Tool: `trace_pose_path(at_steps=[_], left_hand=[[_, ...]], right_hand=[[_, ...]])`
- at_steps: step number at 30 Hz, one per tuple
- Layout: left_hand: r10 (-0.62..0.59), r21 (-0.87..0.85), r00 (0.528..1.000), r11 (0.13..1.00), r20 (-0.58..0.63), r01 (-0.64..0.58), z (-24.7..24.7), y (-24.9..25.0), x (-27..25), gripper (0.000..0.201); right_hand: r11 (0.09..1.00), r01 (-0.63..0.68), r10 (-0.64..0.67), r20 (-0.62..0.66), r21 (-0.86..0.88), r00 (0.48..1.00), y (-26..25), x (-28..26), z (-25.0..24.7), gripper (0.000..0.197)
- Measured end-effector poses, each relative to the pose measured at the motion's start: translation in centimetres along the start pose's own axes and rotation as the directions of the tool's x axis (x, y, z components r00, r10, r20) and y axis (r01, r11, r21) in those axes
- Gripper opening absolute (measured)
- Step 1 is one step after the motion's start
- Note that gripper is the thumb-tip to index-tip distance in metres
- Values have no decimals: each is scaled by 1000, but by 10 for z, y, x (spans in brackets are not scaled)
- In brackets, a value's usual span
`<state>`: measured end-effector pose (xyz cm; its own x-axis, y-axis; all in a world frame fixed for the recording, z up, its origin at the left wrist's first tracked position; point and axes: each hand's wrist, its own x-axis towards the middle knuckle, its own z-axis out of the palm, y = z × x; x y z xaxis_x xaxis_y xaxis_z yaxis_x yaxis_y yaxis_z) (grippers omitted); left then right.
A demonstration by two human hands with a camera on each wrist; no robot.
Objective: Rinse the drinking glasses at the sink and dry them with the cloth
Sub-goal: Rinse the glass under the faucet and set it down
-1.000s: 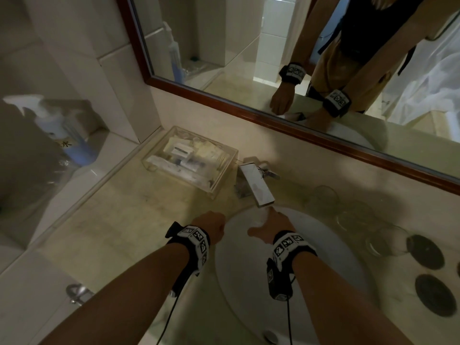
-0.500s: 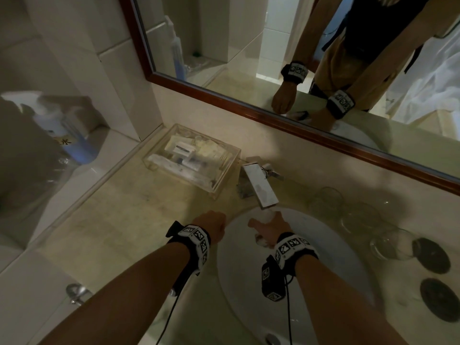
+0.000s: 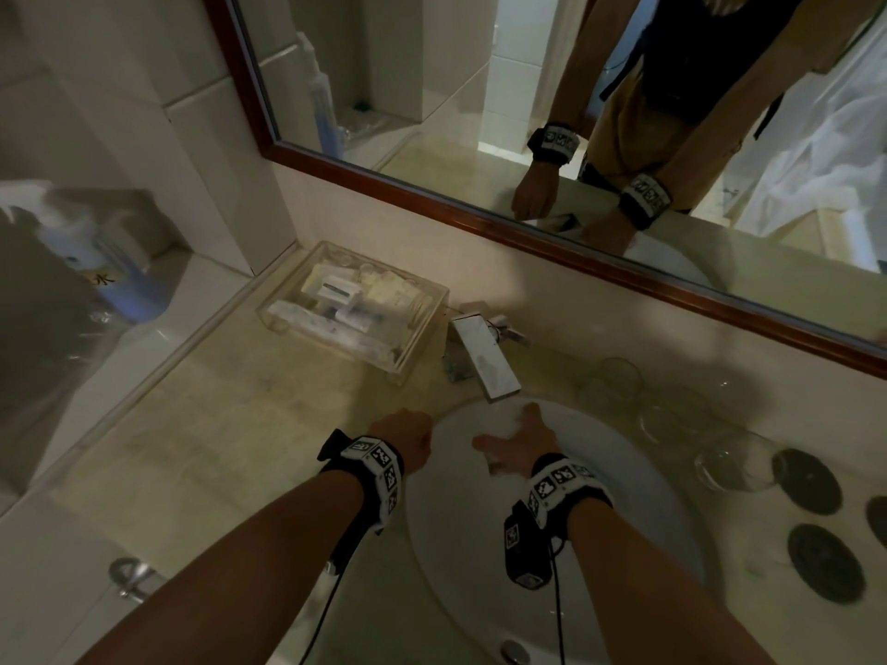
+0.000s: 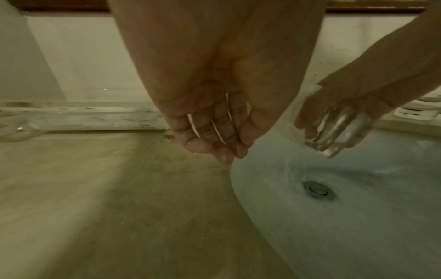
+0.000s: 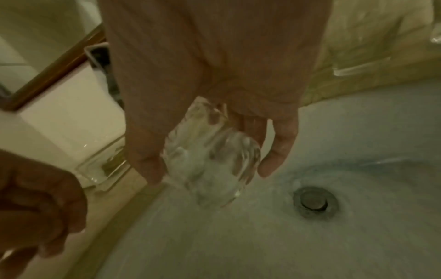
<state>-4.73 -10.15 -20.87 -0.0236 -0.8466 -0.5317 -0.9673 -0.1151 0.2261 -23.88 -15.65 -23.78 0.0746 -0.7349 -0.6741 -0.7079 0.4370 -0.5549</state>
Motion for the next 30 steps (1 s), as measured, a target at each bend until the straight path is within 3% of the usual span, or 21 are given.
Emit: trace_pose_path(at_steps=[3, 6, 15, 18, 22, 26, 30], left_hand=[[10, 4, 1000, 1000, -2, -10, 2, 2, 0, 19], [18, 11, 1000, 1000, -6, -18, 3, 3, -1, 20], [11, 1, 1000, 1000, -10, -11, 6, -1, -4, 19], [10, -25, 1000, 1000, -19, -11, 6, -5, -4, 16], [11, -26, 1000, 1000, -9, -11, 5, -9, -4, 13], [19, -16, 1000, 1000, 1, -19, 5, -11, -4, 10], [17, 0, 1000, 1000, 11, -17, 3, -10, -3, 12]], right_hand=[[990, 128, -131, -43, -54, 990, 5, -9, 1, 95], [983, 178, -181, -91, -47, 979, 6, -14, 3, 86], [945, 207, -230, -64, -254, 971, -9, -21, 3, 105], [865, 213, -271, -66, -454, 960, -14, -22, 3, 99], [685, 240, -371, -46, -688, 927, -18, -22, 2, 90], [588, 284, -450, -15, -757, 893, -15, -24, 1, 73], [493, 339, -494, 64, -801, 867, -9, -25, 1, 80]])
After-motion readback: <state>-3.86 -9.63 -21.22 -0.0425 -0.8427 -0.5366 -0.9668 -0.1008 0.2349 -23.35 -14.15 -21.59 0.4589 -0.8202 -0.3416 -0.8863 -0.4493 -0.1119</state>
